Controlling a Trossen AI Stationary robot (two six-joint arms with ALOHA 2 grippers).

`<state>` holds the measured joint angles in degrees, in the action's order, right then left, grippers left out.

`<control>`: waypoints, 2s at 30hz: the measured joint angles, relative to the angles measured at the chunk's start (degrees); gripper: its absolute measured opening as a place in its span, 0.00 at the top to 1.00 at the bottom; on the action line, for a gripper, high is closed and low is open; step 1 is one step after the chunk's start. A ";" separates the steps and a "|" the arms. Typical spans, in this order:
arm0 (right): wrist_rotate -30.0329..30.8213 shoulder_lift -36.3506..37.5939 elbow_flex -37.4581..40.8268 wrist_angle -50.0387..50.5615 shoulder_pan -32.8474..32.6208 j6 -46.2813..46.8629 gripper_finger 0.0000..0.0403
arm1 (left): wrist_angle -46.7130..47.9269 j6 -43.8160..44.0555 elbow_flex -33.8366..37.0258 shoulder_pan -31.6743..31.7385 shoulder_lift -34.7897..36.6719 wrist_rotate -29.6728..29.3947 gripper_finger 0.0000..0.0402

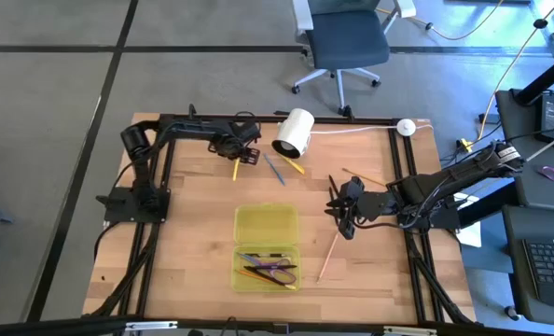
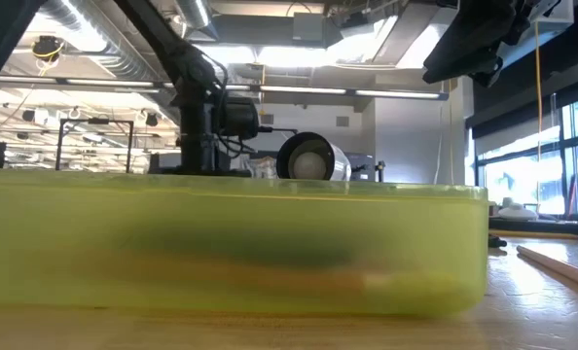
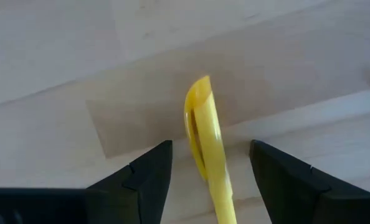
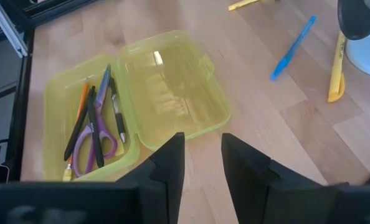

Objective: Pick & place school supplies into a supply box
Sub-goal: Put the yellow pen into the yellow supply box

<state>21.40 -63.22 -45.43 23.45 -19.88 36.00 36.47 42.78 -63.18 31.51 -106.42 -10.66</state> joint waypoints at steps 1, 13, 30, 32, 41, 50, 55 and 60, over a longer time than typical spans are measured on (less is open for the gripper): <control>-0.01 0.00 0.00 -0.03 0.00 0.09 0.73 | -0.12 0.16 -0.08 0.04 -0.34 -0.07 0.49; -0.01 0.00 0.00 0.84 0.00 1.30 0.73 | -0.81 -0.06 -0.06 0.02 -1.12 0.51 0.67; -1.69 0.00 0.00 2.77 0.00 1.33 0.73 | 2.00 -8.61 -0.65 0.07 0.25 0.31 0.88; -2.73 0.00 0.00 2.77 0.00 1.35 0.73 | 3.60 -9.29 -0.39 -0.13 1.84 -0.06 0.88; -4.67 0.00 0.00 4.64 -0.02 1.45 0.73 | 10.24 -11.23 -0.72 -5.62 14.67 3.60 0.88; -4.71 0.00 0.00 14.32 0.55 9.24 0.73 | 0.40 -12.99 -0.76 -22.70 22.32 12.00 0.88; -4.97 -0.02 0.00 17.02 0.55 13.77 0.73 | -9.90 -14.18 -0.83 -33.02 20.77 12.15 0.88; -5.73 -0.02 0.00 17.20 0.55 14.58 0.73 | -15.36 -18.55 -0.83 -42.24 17.54 9.53 0.88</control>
<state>15.67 -63.24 -45.43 40.64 -19.33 50.59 21.11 24.23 -64.01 -10.73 -88.87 -1.12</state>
